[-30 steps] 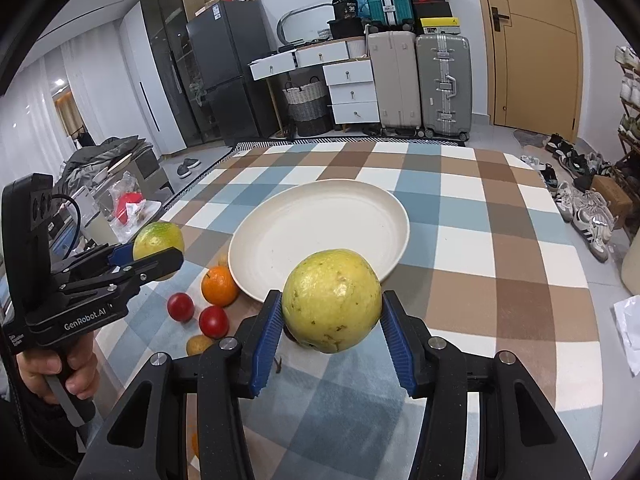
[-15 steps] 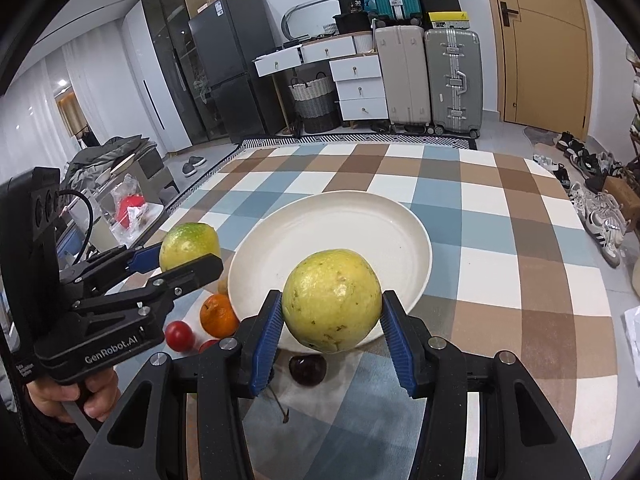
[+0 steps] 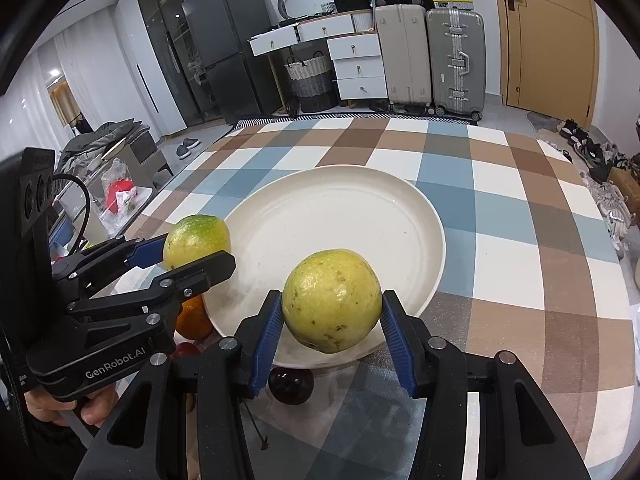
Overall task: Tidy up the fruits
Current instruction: 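Lift and carry both large fruits over the white plate with both tools, then lower both large fruits onto the white plate and open both tools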
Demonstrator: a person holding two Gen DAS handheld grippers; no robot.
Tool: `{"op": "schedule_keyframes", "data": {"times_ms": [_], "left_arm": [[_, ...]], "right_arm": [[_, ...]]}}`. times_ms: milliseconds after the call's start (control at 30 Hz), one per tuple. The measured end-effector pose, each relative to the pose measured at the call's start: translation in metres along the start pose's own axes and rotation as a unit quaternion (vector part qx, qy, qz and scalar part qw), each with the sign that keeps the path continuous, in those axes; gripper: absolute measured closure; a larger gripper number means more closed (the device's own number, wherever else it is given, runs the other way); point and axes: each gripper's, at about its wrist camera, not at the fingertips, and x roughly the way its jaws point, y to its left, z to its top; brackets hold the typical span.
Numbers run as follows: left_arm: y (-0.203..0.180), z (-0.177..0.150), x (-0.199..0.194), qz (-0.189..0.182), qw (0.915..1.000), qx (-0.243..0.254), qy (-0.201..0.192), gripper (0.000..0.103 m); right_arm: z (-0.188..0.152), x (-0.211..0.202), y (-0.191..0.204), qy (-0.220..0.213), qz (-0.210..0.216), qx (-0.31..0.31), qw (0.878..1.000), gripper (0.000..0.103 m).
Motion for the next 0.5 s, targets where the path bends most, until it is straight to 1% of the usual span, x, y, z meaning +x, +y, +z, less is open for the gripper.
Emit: {"op": "schedule_keyframes", "data": {"times_ms": [200, 267, 367, 433, 500], "left_arm": [[-0.002, -0.002, 0.008, 0.003, 1.0000, 0.004, 0.005, 0.057], [-0.002, -0.003, 0.009, 0.003, 1.0000, 0.003, 0.007, 0.057], [-0.002, -0.005, 0.008, 0.006, 1.0000, 0.002, 0.008, 0.057], [-0.002, -0.005, 0.004, 0.003, 1.0000, 0.001, -0.004, 0.057], [-0.002, -0.005, -0.003, 0.005, 0.9999, 0.004, -0.016, 0.056]], "right_arm": [[0.000, 0.004, -0.004, 0.004, -0.009, 0.003, 1.000, 0.053], [0.000, 0.002, -0.004, -0.002, -0.014, 0.000, 1.000, 0.053], [0.001, -0.002, -0.002, -0.008, -0.011, -0.004, 1.000, 0.052], [0.001, -0.005, -0.001, -0.010, -0.015, -0.009, 1.000, 0.051], [-0.002, -0.009, 0.001, -0.013, -0.015, -0.012, 1.000, 0.046]]}}
